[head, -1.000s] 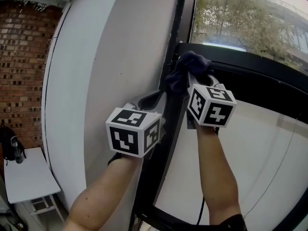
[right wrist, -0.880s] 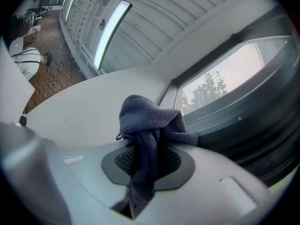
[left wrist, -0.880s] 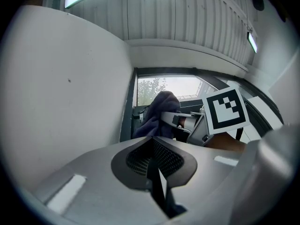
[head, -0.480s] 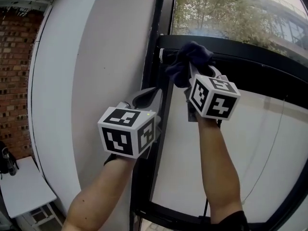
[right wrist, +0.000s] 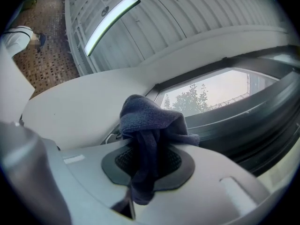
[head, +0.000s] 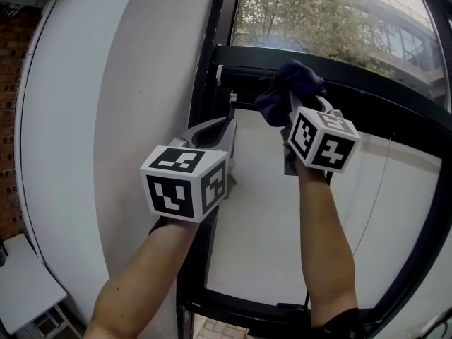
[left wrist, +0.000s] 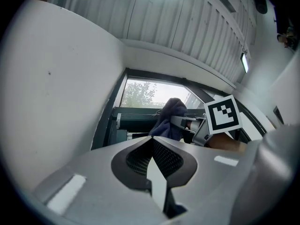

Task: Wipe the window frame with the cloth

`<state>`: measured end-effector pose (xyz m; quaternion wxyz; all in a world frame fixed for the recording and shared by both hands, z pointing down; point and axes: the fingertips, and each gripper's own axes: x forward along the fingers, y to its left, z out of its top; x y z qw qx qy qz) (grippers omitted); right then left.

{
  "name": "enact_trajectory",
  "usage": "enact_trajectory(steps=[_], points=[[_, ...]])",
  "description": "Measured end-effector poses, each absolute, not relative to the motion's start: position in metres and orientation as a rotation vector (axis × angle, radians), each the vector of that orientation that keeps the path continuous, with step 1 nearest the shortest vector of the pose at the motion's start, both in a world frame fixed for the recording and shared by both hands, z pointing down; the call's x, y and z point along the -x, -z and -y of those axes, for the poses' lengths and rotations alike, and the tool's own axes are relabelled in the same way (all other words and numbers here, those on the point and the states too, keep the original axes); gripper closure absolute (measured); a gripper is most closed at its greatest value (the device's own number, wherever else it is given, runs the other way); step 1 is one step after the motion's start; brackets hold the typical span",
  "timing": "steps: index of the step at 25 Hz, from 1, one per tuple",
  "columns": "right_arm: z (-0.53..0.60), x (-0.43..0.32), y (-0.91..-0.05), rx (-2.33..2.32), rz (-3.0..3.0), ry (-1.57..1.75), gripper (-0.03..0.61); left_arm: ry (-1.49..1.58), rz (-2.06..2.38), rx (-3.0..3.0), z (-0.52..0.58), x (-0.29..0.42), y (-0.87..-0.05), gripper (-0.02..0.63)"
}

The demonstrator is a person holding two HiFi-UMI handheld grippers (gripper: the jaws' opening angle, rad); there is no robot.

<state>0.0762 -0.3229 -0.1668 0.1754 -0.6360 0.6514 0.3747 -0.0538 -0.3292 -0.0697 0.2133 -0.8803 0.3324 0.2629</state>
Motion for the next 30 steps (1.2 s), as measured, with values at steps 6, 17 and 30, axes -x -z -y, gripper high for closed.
enact_trajectory(steps=[6,17,30], points=[[0.301,-0.107,0.169,1.839,-1.824,-1.065,0.518,-0.758,-0.887,2.463,0.321,0.029,0.078,0.621],[0.258,-0.171,0.167,1.856,-1.823,-1.141,0.518,-0.777,-0.863,2.466,0.302,-0.052,0.092,0.621],[0.205,-0.254,0.162,1.884,-1.781,-1.18,0.518,-0.826,-0.796,2.469,0.256,-0.134,0.114,0.621]])
